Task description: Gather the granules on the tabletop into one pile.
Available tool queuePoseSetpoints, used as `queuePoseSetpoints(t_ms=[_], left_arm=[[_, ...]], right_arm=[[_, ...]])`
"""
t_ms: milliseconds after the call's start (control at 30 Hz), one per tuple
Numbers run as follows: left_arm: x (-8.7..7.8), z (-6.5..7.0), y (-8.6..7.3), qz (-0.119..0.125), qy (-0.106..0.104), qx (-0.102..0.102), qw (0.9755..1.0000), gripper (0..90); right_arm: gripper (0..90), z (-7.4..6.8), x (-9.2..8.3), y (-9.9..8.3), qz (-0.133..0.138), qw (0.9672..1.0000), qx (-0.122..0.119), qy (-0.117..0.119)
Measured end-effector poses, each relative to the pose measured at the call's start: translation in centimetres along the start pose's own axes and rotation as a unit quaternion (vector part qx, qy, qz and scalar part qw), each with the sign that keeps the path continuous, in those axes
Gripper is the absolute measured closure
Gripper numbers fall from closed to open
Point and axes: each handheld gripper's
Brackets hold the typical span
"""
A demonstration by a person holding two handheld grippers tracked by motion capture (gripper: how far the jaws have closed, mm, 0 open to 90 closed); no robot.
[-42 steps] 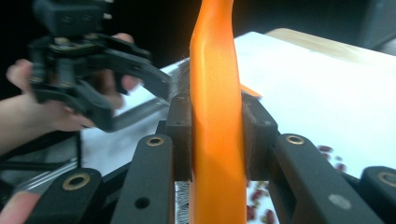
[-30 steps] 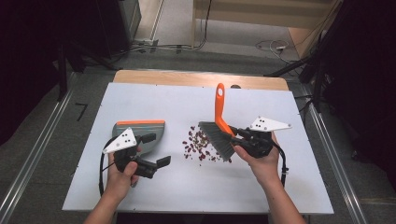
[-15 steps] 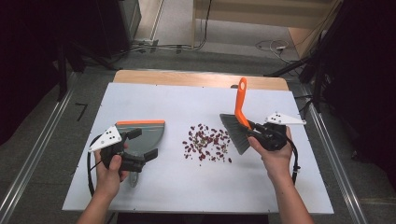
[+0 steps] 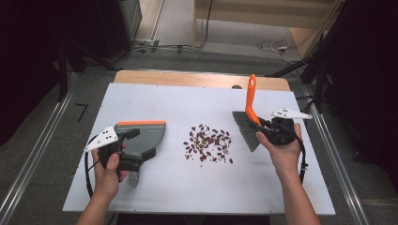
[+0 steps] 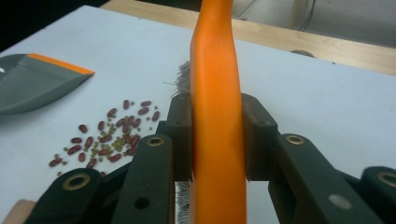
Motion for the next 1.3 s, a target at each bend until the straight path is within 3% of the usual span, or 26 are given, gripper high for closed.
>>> queuePoseSetpoints(t_ms=[333, 600, 767, 1067, 1167, 1300], left_arm=[[-0.4, -0.1, -0.1, 0.006, 0.005, -0.006, 0.9999, 0.0], [-0.3, -0.3, -0.4, -0.007, 0.012, 0.001, 0.9999, 0.0], [-0.1, -0.3, -0.4, -0.009, 0.013, 0.003, 0.9999, 0.0], [0.0, -0.5, -0.5, -0.011, 0.02, 0.0, 0.9997, 0.0], [0.0, -0.5, -0.5, -0.013, 0.022, 0.0, 0.9997, 0.0], [-0.1, -0.4, -0.6, -0.012, 0.021, 0.0, 0.9997, 0.0]], right_arm=[[67.9, 0.5, 1.3, 0.5, -0.041, 0.9975, 0.004, -0.058], [67.9, 0.2, 3.7, 1.2, -0.094, 0.9893, -0.017, -0.11], [67.9, -0.3, 5.5, 1.7, -0.113, 0.9863, -0.039, -0.114], [67.9, -1.0, 8.1, 2.9, -0.132, 0.9779, -0.078, -0.143], [68.0, -1.6, 9.2, 3.0, -0.146, 0.9752, -0.089, -0.14], [68.4, -2.8, 9.9, 3.2, -0.152, 0.9756, -0.097, -0.125]])
Point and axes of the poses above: each handheld gripper's, and its own axes: x roughly forward along the jaws, y roughly out of its top, z roughly to its right, and after that the axes turned 12 degrees about -z, right-handed
